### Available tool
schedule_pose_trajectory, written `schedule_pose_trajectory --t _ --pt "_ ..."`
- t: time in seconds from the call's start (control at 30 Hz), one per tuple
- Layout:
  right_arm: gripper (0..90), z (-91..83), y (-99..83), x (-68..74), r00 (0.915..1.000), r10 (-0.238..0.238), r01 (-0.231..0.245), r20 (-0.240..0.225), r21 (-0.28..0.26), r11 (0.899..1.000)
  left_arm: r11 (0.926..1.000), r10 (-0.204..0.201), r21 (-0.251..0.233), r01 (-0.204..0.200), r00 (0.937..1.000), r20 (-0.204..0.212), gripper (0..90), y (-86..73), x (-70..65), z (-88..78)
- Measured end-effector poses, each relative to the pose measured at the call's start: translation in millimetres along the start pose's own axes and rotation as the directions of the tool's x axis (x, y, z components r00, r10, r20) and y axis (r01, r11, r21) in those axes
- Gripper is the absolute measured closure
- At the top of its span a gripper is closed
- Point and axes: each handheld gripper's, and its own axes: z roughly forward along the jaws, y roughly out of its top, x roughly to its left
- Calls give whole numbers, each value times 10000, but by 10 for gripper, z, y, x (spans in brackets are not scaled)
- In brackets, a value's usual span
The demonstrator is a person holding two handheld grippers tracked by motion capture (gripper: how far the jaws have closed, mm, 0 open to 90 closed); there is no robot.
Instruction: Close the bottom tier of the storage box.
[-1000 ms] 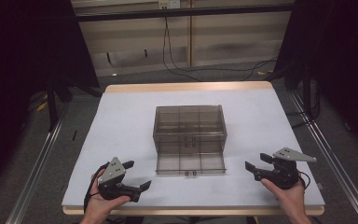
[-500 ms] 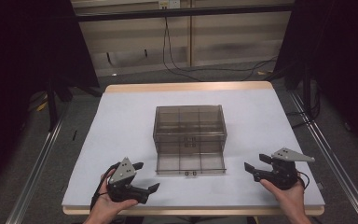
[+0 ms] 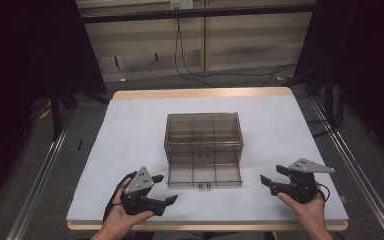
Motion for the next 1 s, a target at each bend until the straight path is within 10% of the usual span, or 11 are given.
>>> schedule_pose_trajectory --t 0.37,0.63,1.0 --pt "287 -18 -4 -8 10000 -13 12 -65 -49 10000 9973 624 321 -654 9944 855 485 105 -89 188" --pt "287 -6 -4 4 10000 -38 38 -76 26 10000 9910 1212 366 -1288 9790 1637 682 226 -178 333" --pt "287 2 -6 0 9999 -4 5 -128 96 10000 9831 1605 565 -1739 9690 1880 824 382 -223 486"
